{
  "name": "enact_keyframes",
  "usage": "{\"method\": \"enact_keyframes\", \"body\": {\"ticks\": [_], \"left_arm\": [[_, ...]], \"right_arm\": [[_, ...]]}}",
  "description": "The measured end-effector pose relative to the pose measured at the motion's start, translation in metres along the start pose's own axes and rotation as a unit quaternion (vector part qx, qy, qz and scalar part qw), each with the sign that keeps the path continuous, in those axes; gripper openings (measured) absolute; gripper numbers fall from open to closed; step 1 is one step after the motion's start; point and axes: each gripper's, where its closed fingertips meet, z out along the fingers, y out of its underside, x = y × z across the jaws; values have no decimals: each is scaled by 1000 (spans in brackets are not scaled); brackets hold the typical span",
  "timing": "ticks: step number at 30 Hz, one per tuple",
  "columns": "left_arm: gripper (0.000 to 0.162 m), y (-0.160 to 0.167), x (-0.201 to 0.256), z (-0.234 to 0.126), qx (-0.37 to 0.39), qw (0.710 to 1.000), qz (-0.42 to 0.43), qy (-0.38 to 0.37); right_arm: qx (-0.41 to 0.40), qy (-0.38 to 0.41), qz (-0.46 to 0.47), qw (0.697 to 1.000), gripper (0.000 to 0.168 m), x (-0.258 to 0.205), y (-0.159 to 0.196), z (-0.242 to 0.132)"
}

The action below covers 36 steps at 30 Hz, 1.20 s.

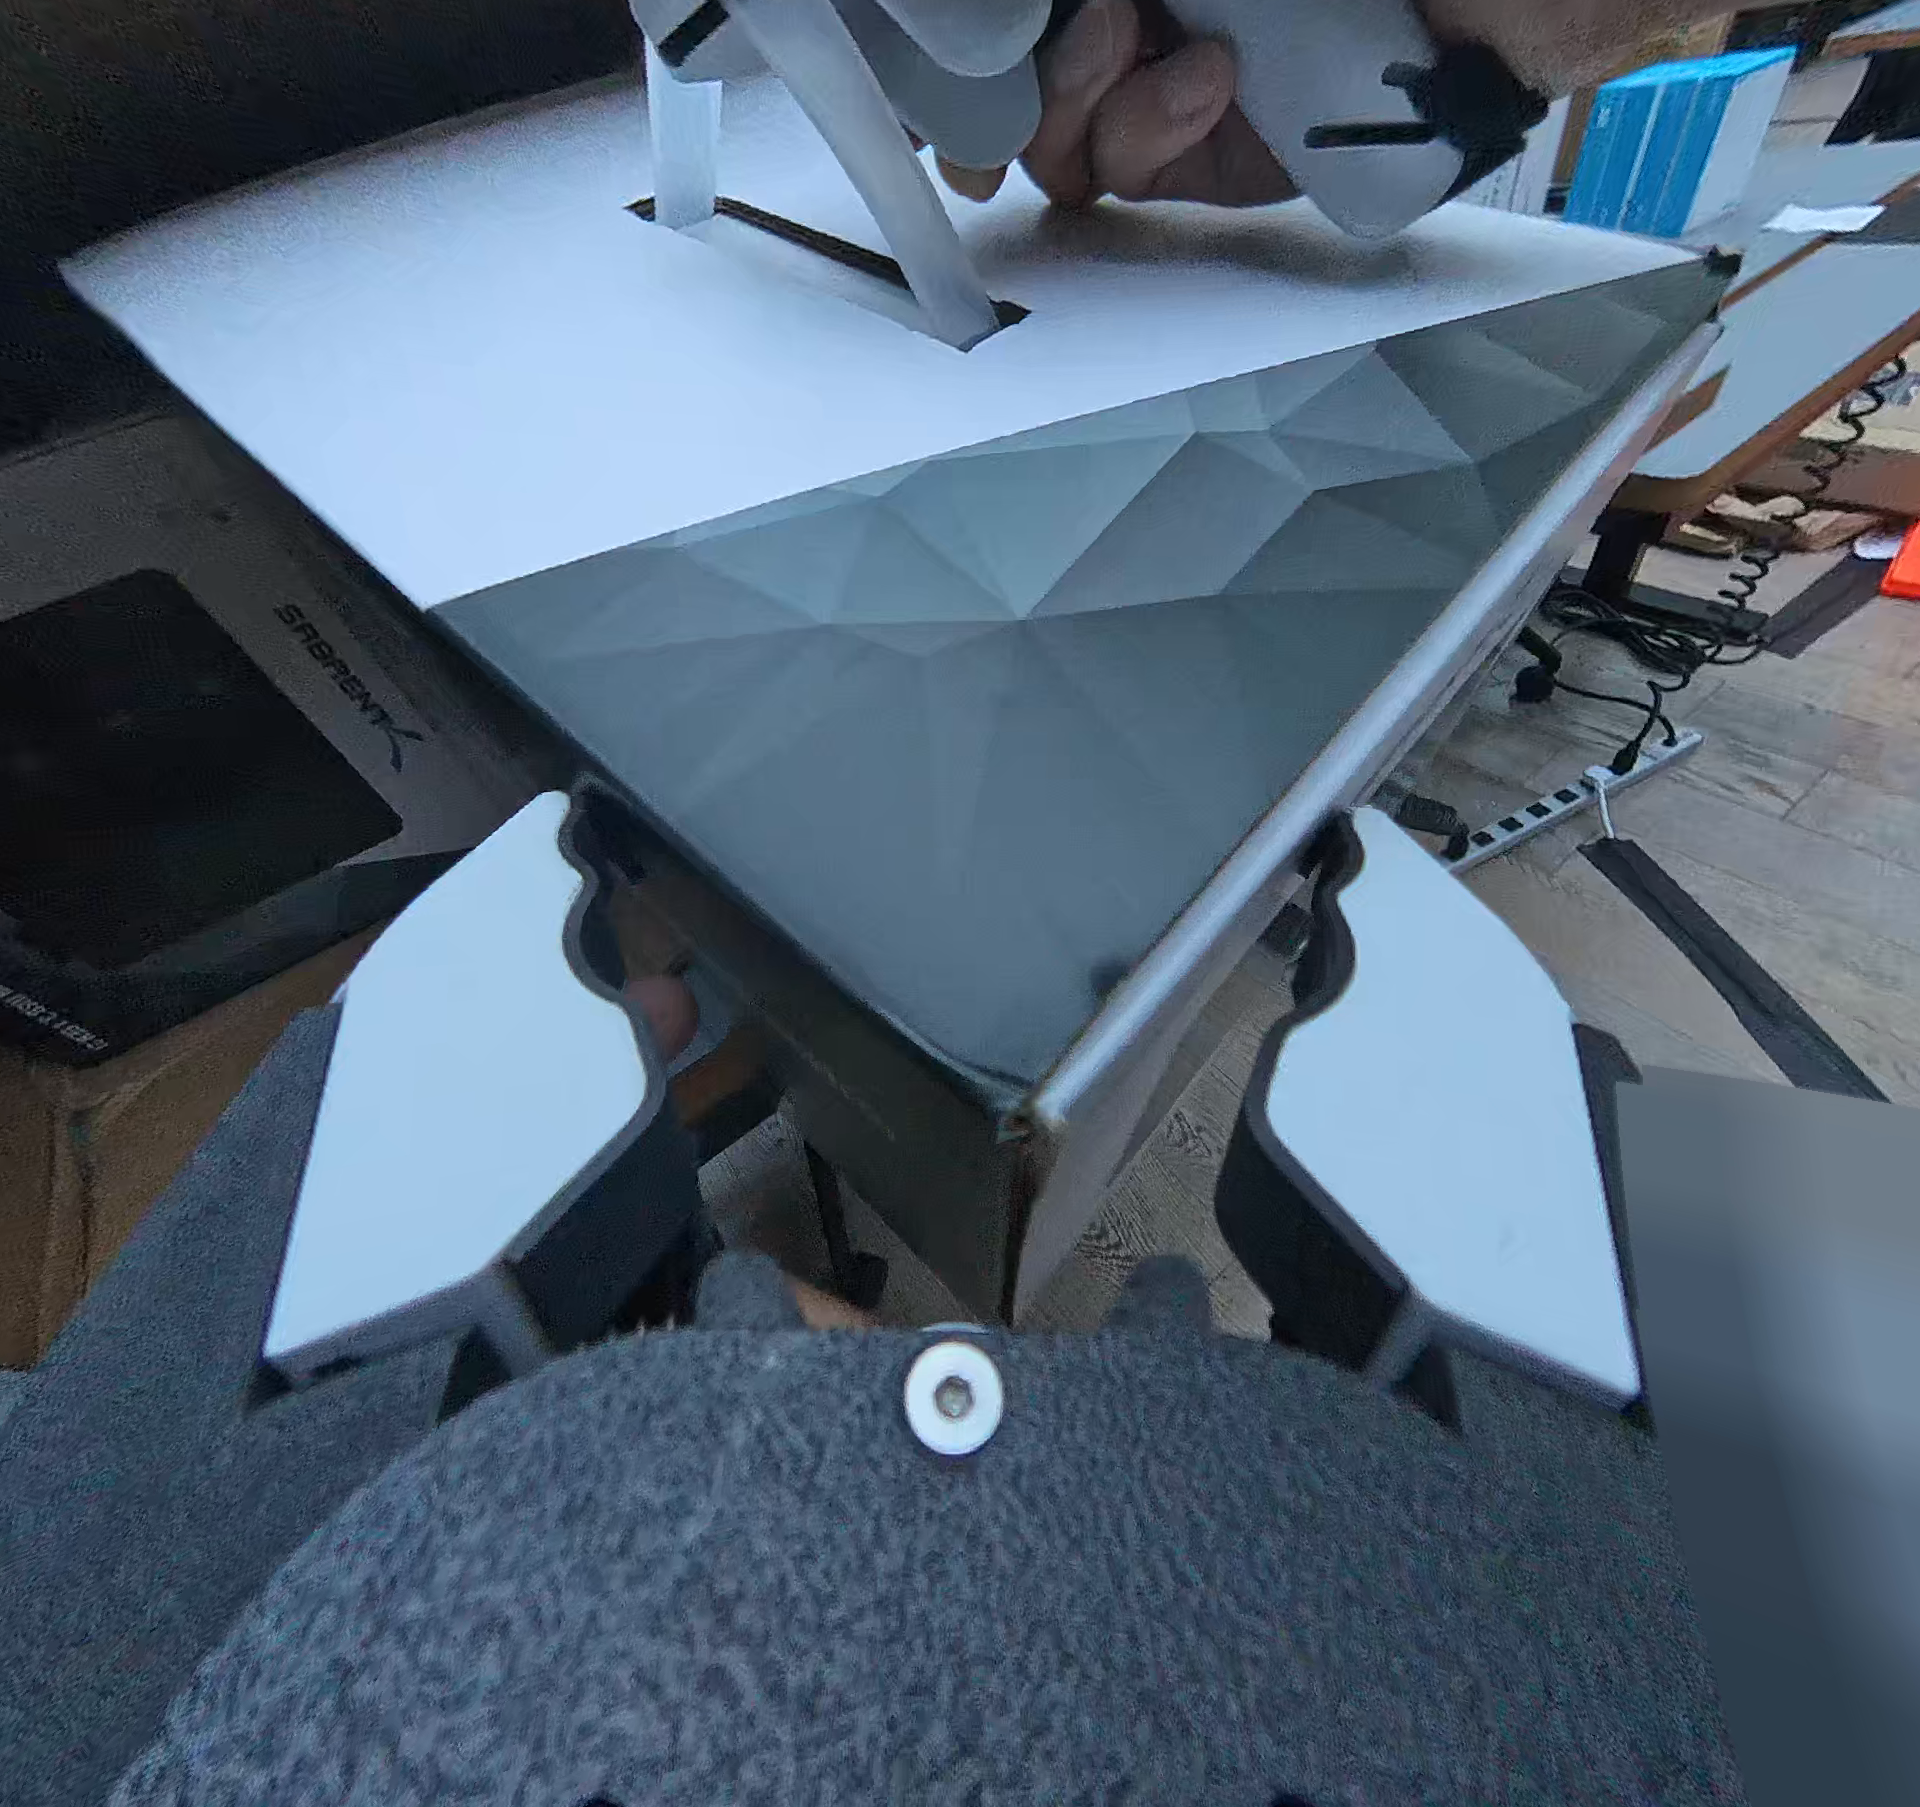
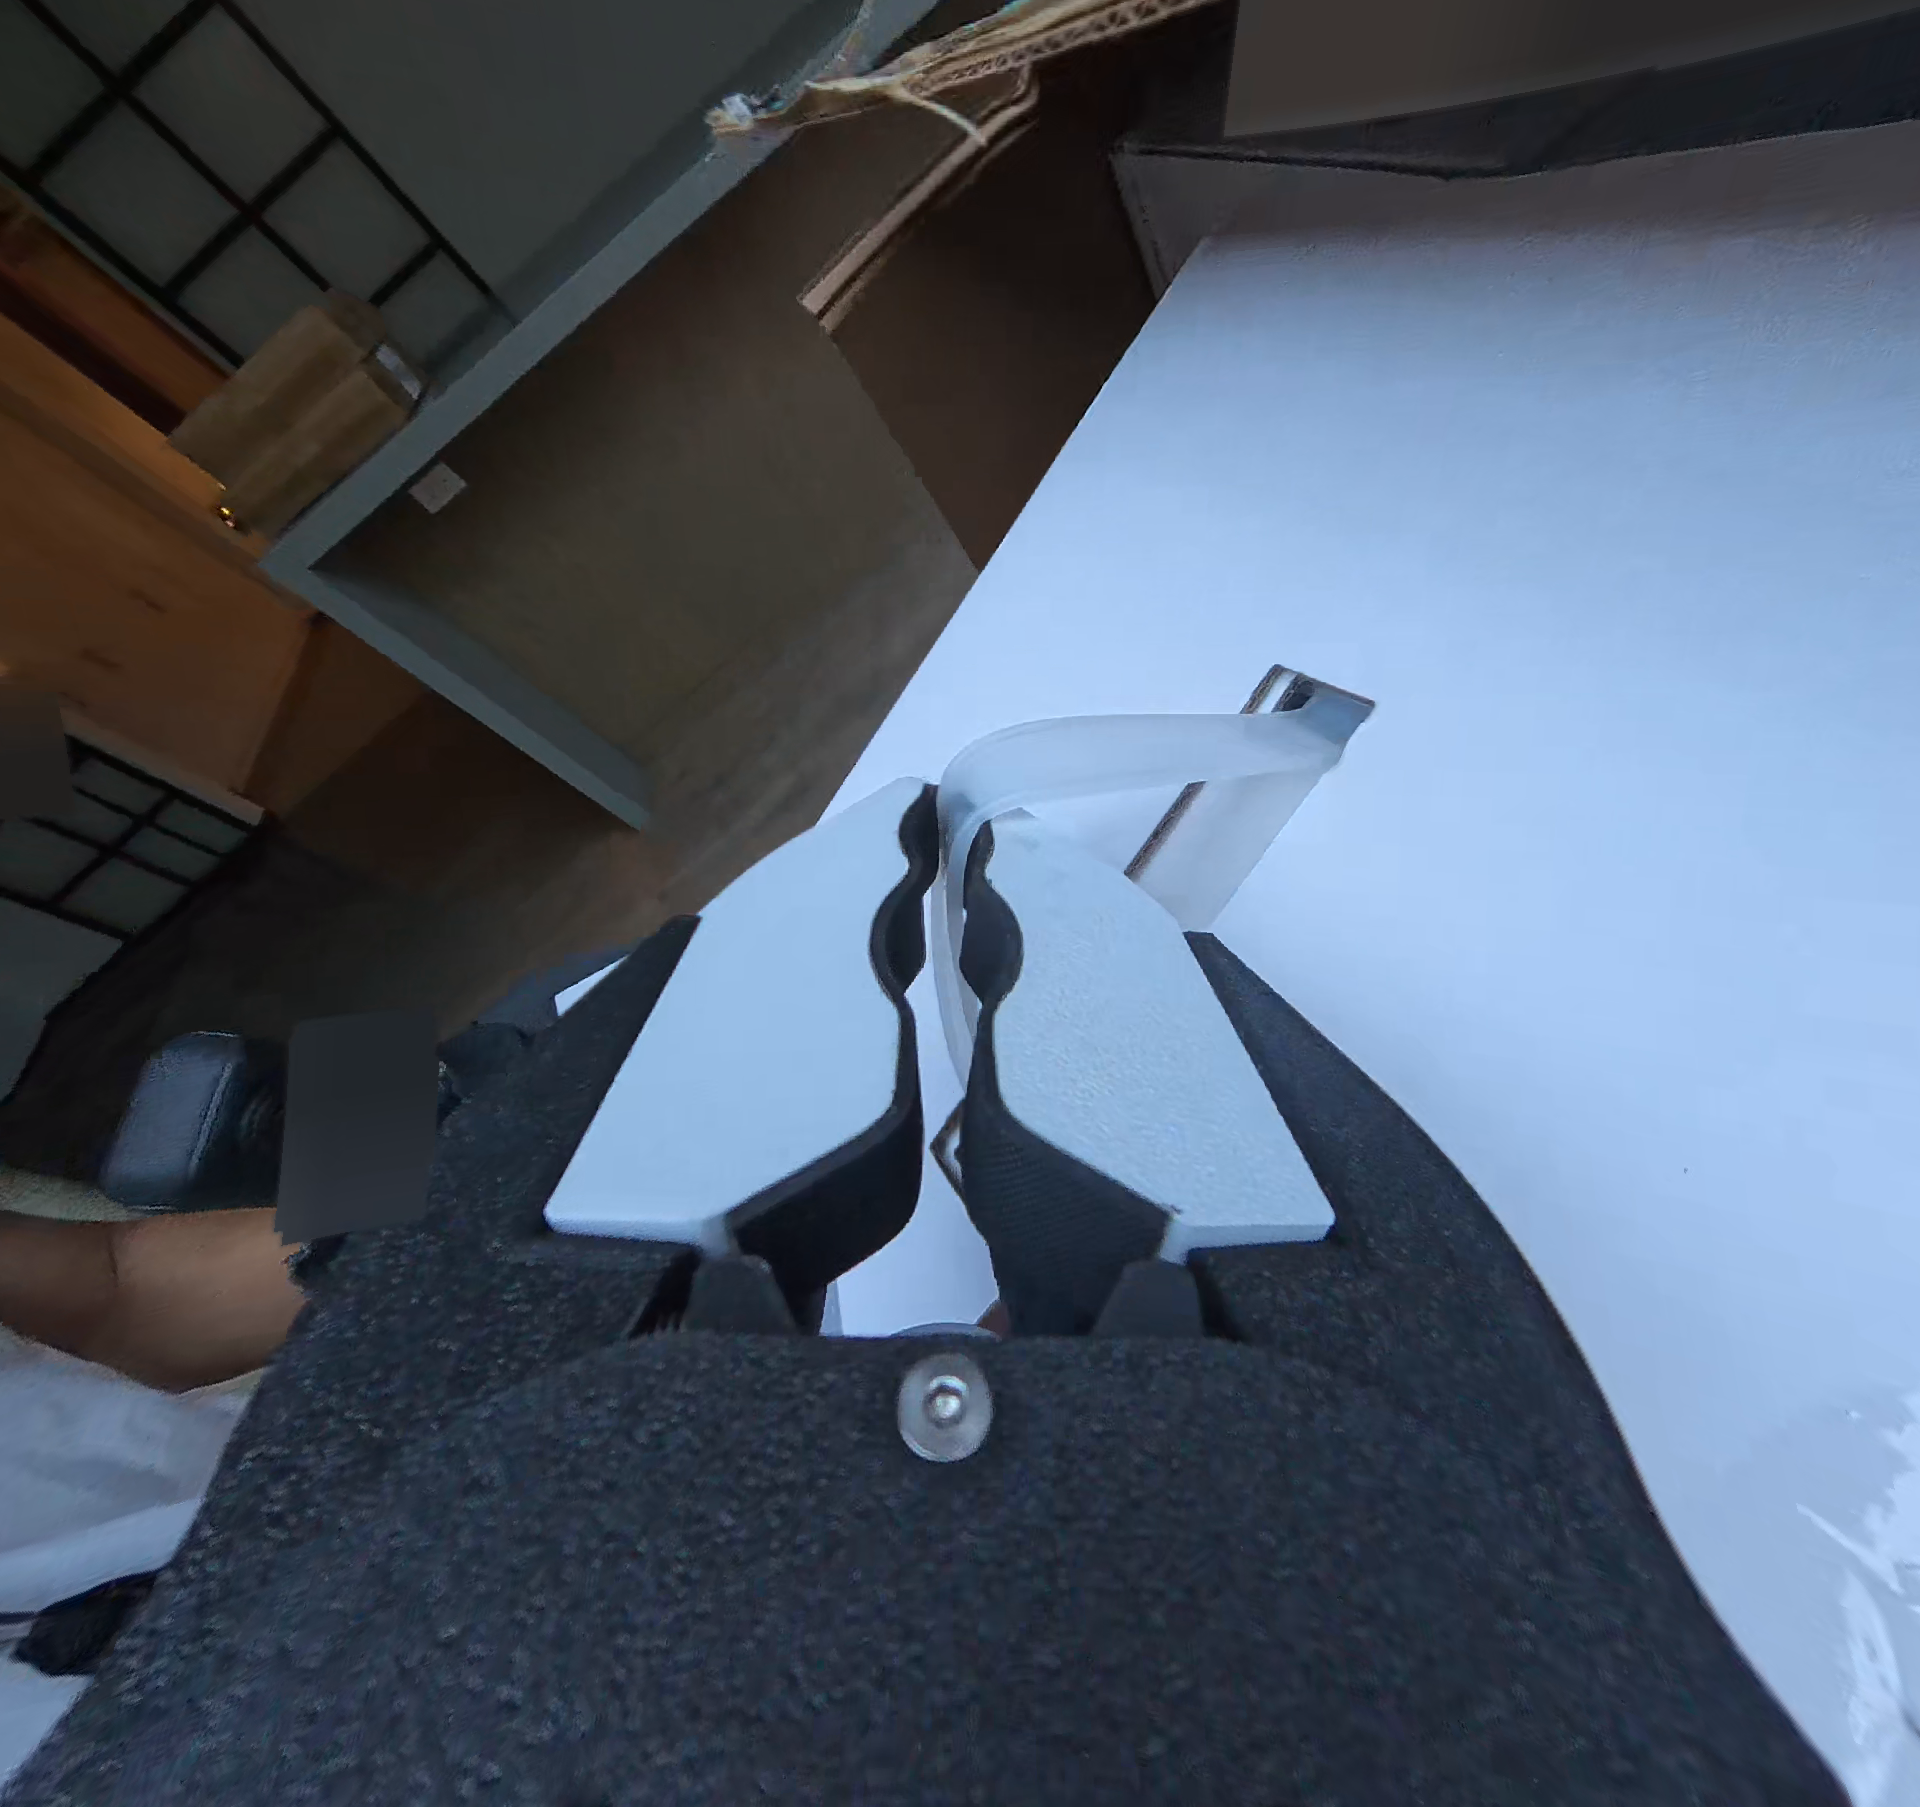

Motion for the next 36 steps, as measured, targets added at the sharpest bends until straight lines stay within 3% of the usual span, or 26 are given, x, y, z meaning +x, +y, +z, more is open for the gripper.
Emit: {"method": "enact_keyframes", "body": {"ticks": [10,17,21,26,32,36], "left_arm": [[129,9,65,-80,-32,993,34,106],[130,-48,124,-106,29,964,67,254],[130,-74,176,-92,56,932,88,348],[129,-101,268,-50,74,877,115,461],[129,-147,414,14,100,808,110,570],[129,-162,520,71,70,786,131,600]], "right_arm": [[42,29,44,998,0,-68,73,-45],[111,128,73,983,0,-100,94,-139],[163,203,102,960,0,-106,109,-218],[231,316,136,910,0,-95,143,-337],[265,406,179,856,0,-67,194,-505],[264,428,198,842,0,-31,229,-615]]}}
